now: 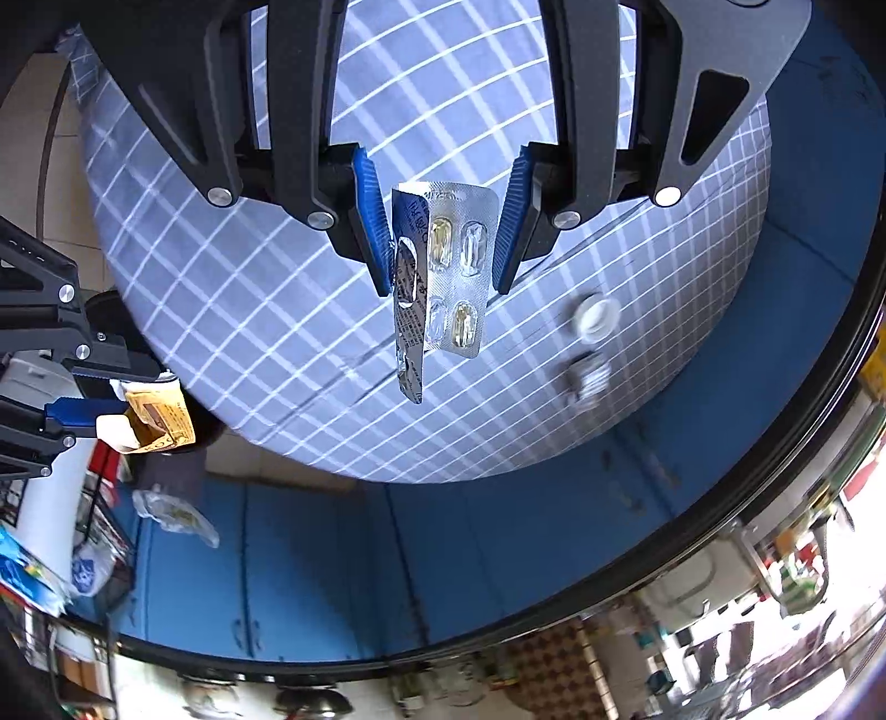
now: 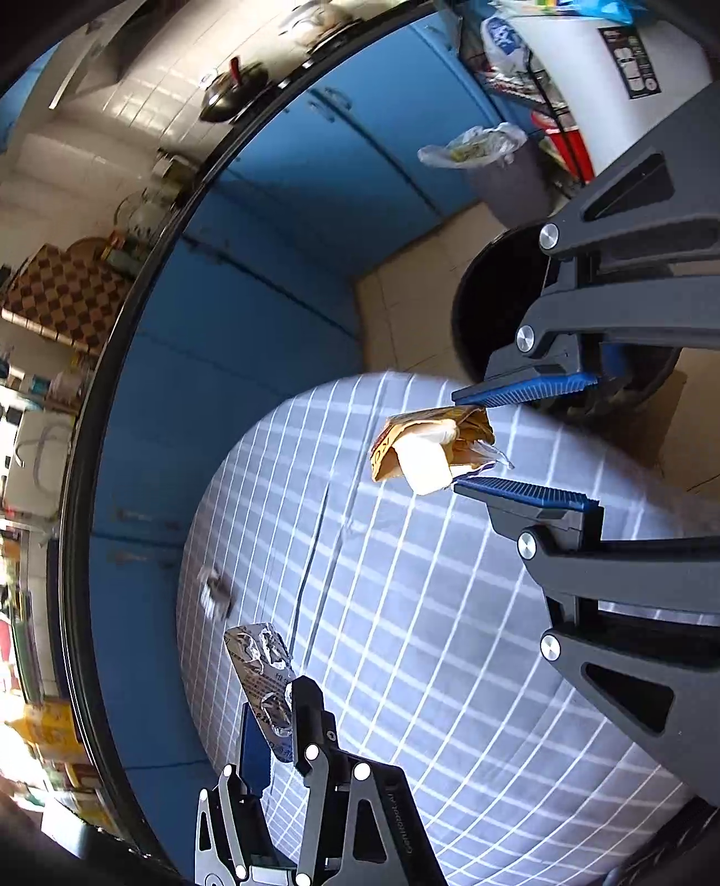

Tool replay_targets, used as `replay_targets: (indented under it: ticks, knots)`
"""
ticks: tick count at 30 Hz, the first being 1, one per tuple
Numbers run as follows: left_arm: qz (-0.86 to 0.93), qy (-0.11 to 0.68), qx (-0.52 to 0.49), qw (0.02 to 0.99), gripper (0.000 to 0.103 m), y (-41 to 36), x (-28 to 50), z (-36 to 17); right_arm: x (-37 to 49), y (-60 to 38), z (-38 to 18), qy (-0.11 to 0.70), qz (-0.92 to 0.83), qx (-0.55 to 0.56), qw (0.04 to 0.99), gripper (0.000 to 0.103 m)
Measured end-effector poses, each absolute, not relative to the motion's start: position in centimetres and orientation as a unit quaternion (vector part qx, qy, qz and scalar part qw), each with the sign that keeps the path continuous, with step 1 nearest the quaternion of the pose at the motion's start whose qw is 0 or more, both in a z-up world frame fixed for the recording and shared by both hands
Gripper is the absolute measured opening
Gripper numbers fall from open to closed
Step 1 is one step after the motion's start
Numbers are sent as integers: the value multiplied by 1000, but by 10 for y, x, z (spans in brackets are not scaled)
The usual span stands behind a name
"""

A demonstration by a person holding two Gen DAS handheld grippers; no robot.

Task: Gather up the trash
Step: 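Carry blister pack and yellow wrapper to the black bin and open the right tool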

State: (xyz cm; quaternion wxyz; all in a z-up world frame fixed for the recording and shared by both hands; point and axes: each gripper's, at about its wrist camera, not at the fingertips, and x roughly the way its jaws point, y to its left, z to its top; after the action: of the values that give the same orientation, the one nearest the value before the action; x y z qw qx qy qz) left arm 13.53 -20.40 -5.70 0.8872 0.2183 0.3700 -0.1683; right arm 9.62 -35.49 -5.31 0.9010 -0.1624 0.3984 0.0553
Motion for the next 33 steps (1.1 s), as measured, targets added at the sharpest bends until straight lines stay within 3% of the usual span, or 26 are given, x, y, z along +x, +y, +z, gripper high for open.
replay_targets:
  ticks: [33]
  knots:
    - [-257,353,267,859,39,-362,123,-63,78,-491,-66,391,-22,-63,918,28]
